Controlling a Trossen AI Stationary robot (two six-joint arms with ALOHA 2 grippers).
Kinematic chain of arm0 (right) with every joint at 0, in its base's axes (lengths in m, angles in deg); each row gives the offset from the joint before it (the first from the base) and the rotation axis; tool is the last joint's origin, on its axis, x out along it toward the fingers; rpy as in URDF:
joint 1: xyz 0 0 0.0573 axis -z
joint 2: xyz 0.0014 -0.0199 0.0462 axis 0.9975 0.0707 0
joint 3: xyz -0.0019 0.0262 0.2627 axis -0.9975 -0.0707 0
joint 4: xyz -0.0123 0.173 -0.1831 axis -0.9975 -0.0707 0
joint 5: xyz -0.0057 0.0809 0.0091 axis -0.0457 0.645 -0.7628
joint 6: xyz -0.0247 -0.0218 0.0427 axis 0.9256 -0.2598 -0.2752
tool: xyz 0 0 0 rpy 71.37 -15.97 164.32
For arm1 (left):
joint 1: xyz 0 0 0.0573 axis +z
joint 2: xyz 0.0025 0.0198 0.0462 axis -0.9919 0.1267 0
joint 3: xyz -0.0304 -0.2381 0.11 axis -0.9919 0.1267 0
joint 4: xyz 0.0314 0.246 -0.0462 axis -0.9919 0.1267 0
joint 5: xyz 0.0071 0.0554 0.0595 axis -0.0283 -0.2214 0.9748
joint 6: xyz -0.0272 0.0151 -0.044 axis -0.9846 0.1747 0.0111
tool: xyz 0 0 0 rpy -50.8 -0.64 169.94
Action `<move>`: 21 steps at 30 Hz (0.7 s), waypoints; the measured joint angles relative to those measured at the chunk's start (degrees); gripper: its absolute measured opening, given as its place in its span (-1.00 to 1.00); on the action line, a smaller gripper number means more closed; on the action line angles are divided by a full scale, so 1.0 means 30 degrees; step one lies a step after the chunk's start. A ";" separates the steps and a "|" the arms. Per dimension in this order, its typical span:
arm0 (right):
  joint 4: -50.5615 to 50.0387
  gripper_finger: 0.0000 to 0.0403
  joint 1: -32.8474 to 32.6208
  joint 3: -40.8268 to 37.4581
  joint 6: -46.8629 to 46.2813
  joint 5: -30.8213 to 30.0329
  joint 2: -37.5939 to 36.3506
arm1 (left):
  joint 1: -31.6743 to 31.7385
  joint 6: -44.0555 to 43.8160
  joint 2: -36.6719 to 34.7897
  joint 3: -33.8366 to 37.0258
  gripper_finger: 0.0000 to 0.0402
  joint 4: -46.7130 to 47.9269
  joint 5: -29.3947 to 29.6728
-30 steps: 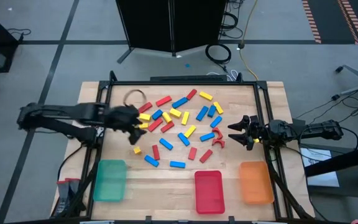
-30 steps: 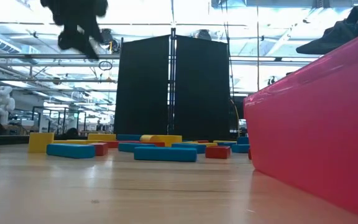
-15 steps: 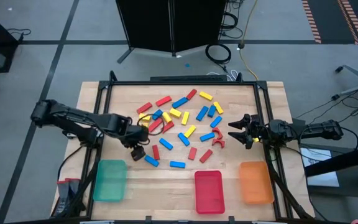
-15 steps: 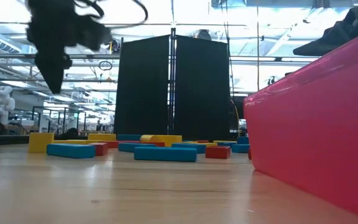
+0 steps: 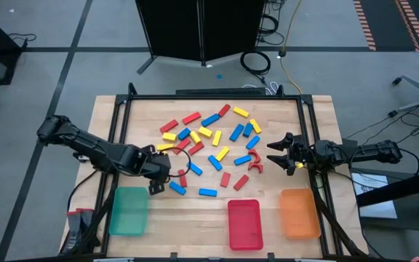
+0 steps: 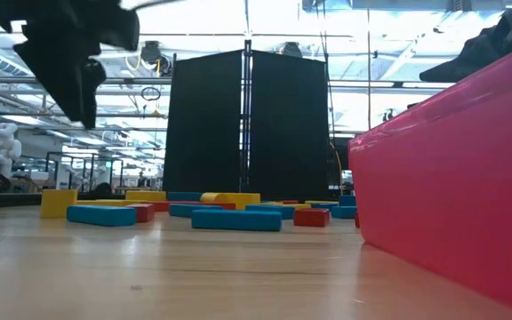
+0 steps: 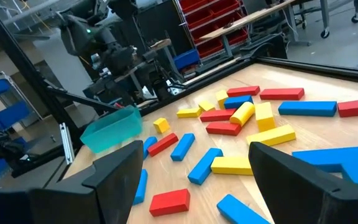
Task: Sort blocks
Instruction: Put the yellow block into the orange bin
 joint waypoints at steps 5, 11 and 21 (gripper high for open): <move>0.0000 0.43 0.0000 0.0000 0.0179 -0.0011 0.0086 | 0.0270 -0.2710 0.1146 0.0007 0.32 -0.0135 -0.0414; -0.0011 0.43 0.0000 0.0000 0.0204 -0.0013 0.0132 | 0.0416 -0.2748 0.3148 0.0015 0.32 -0.0093 -0.1401; -0.0015 0.43 0.0000 0.0000 0.0204 -0.0011 0.0132 | 0.0812 -0.1622 0.4235 0.0083 0.32 0.0139 -0.0953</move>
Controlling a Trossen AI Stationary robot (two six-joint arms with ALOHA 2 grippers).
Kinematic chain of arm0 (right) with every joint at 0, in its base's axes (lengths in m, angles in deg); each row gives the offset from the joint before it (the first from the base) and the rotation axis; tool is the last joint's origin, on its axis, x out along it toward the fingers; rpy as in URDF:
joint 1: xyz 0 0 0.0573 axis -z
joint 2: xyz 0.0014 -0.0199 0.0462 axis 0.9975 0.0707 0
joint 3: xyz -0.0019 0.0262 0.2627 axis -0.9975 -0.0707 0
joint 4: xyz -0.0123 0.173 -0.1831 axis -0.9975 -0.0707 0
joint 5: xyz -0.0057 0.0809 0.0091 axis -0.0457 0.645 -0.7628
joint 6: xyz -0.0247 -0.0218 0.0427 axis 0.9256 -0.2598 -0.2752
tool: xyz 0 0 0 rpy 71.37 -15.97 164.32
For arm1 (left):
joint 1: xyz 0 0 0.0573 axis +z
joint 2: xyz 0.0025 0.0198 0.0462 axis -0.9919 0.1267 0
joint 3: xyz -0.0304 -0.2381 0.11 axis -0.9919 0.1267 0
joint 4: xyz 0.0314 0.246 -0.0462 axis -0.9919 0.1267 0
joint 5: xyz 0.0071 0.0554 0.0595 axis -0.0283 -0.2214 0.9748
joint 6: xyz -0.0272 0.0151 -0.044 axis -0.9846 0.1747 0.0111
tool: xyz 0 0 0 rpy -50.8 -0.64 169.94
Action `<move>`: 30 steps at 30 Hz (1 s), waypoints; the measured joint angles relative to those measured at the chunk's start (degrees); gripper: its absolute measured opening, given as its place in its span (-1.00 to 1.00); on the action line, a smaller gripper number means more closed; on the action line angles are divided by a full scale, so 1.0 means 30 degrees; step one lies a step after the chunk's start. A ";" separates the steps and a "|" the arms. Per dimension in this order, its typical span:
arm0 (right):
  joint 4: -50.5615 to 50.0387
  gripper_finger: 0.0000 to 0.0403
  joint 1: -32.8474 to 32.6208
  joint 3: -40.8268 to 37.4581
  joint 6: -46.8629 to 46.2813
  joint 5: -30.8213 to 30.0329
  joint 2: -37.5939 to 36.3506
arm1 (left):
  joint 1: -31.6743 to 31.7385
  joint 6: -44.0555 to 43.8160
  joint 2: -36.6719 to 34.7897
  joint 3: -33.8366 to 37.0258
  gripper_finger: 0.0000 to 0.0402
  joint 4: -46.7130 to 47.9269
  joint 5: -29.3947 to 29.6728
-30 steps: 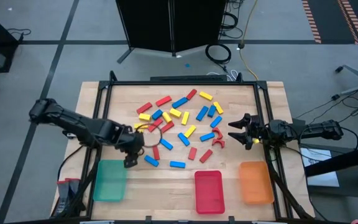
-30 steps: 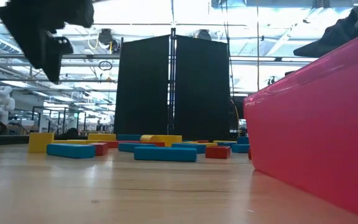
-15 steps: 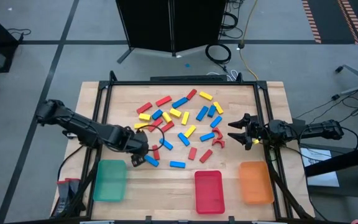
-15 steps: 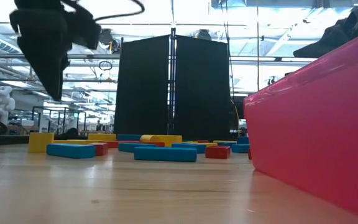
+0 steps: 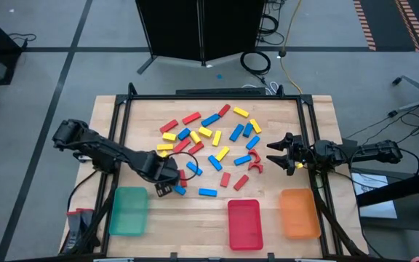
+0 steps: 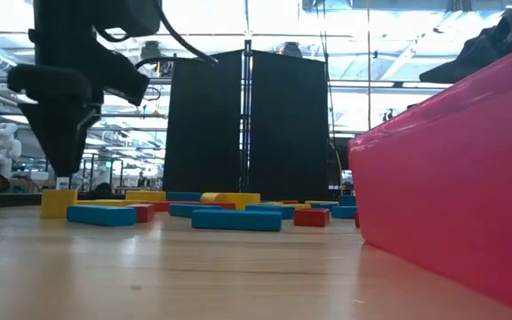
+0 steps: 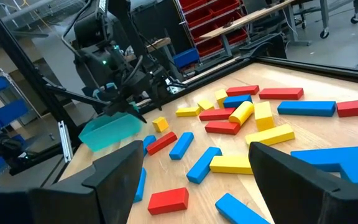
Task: Sort blocks
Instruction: Put the yellow block into the orange bin
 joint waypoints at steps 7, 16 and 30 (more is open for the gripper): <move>0.0000 0.43 0.0003 0.0000 -0.0036 -0.0002 0.0000 | 0.0579 -0.0119 -0.0710 0.1835 0.32 -0.1813 -0.1515; -0.0001 0.43 0.0000 0.0000 -0.0058 -0.0002 0.0030 | 0.0984 0.0341 -0.0798 0.2045 0.27 -0.3229 -0.2032; 0.0000 0.43 0.0003 0.0000 -0.0066 -0.0002 0.0087 | 0.1574 0.1393 -0.0849 0.2973 -0.21 -0.2966 -0.2179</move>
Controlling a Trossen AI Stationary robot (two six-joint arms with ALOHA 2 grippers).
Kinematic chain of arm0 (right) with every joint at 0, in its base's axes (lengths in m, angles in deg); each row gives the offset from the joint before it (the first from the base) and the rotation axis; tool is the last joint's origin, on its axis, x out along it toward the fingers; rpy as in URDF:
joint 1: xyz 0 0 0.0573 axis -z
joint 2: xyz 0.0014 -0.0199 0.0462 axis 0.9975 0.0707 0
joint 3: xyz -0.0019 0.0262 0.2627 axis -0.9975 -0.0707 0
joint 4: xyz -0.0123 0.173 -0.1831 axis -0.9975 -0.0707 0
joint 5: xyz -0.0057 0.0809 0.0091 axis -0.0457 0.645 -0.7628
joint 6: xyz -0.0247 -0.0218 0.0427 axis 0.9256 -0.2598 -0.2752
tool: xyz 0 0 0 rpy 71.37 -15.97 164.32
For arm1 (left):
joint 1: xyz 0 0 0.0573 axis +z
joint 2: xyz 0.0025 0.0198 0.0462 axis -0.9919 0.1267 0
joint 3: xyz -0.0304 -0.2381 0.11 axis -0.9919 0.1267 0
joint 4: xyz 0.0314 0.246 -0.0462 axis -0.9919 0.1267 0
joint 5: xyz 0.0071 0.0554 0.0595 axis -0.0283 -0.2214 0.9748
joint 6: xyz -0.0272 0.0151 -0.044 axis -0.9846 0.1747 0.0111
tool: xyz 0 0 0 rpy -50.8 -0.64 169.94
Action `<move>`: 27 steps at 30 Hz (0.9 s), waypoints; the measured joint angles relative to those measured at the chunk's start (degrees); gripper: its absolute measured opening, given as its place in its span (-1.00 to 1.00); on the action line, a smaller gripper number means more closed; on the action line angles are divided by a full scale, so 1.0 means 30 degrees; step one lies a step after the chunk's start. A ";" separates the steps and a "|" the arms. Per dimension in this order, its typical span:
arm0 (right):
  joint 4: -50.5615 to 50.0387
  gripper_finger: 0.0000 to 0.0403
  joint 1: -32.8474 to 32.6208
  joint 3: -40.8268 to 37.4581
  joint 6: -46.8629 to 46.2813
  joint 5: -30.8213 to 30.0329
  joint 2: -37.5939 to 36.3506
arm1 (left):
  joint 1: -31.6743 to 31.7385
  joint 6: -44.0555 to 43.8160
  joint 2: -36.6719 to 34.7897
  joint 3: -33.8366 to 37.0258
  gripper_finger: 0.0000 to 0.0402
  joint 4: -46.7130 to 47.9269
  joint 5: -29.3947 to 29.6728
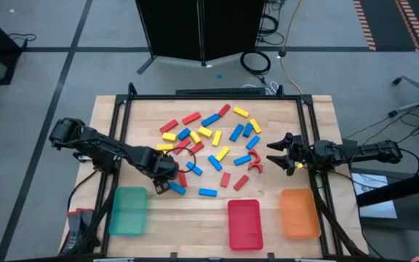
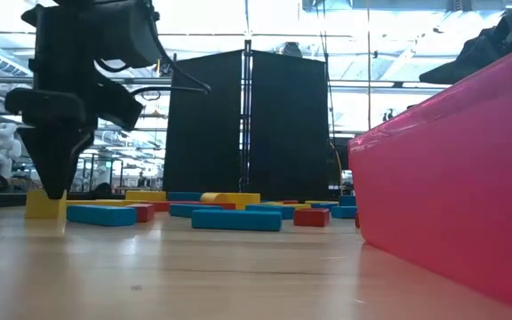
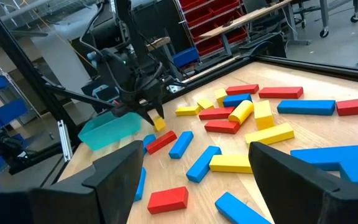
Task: Sort blocks
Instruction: Put the yellow block into the orange bin
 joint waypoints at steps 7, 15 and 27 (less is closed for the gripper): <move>-0.0007 0.43 -0.0003 0.0000 0.0000 0.0000 0.0000 | -0.0002 0.1126 0.0073 0.0091 -0.07 -0.0240 -0.0579; -0.0004 0.43 0.0001 0.0000 0.0058 -0.0015 0.0000 | 0.0003 0.1185 0.0073 0.0347 0.02 -0.0578 -0.0575; 0.0000 0.43 -0.0003 0.0000 0.0007 -0.0015 0.0131 | 0.0005 0.0989 0.0000 0.1563 -0.30 -0.0564 -0.1519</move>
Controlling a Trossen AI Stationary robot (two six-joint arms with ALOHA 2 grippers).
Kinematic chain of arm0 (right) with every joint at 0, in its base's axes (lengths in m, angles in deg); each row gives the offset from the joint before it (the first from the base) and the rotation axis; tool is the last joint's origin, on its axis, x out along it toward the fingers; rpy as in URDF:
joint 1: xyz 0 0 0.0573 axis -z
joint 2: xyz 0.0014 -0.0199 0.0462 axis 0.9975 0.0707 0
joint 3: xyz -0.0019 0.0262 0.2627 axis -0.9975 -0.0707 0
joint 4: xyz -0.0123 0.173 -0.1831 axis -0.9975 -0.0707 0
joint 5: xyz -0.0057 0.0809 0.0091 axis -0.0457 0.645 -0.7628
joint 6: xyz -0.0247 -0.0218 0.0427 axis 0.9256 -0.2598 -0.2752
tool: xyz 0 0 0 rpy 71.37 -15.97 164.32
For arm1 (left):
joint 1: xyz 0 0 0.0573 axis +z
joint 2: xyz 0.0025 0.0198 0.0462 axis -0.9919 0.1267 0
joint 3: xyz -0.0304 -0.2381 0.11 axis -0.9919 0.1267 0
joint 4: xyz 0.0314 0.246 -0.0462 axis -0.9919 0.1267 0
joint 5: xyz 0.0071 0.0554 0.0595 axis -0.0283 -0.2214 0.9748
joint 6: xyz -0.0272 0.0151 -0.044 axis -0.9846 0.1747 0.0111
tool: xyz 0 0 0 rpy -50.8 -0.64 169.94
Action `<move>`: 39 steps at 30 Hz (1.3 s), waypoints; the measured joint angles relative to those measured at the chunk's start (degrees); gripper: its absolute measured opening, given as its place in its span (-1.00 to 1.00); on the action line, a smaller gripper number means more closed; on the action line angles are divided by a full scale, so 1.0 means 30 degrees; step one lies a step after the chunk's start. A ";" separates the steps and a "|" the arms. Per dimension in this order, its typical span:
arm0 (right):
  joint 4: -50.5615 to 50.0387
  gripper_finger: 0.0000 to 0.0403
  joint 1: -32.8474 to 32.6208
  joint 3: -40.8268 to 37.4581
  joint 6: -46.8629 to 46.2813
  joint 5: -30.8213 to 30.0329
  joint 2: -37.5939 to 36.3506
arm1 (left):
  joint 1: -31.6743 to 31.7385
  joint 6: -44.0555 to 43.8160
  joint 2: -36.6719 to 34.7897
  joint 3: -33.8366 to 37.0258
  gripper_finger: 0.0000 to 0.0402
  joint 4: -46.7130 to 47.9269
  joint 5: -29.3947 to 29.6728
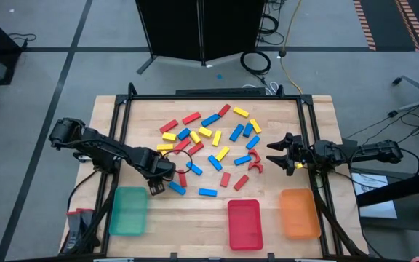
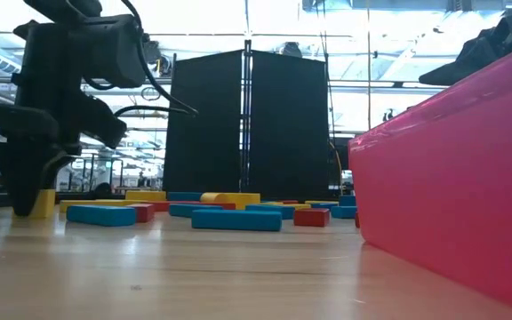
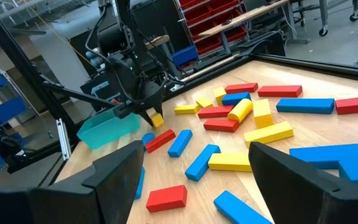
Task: Sort blocks
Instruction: Put the yellow block into the orange bin
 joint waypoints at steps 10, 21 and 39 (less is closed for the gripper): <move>0.0084 0.43 0.0002 0.0000 -0.1887 -0.0534 -0.0007 | 0.0000 -0.0027 0.0087 -0.1807 -0.31 0.0041 0.0017; 0.1907 0.43 0.0006 -0.0015 -0.2811 -0.0545 -0.0015 | 0.2051 0.2392 0.0083 -0.6907 -0.31 -0.0096 0.2889; 0.5691 0.43 0.0007 0.0433 0.1485 -0.3068 0.0665 | 0.5792 0.7074 0.0255 -0.9487 -0.31 -1.4246 0.1007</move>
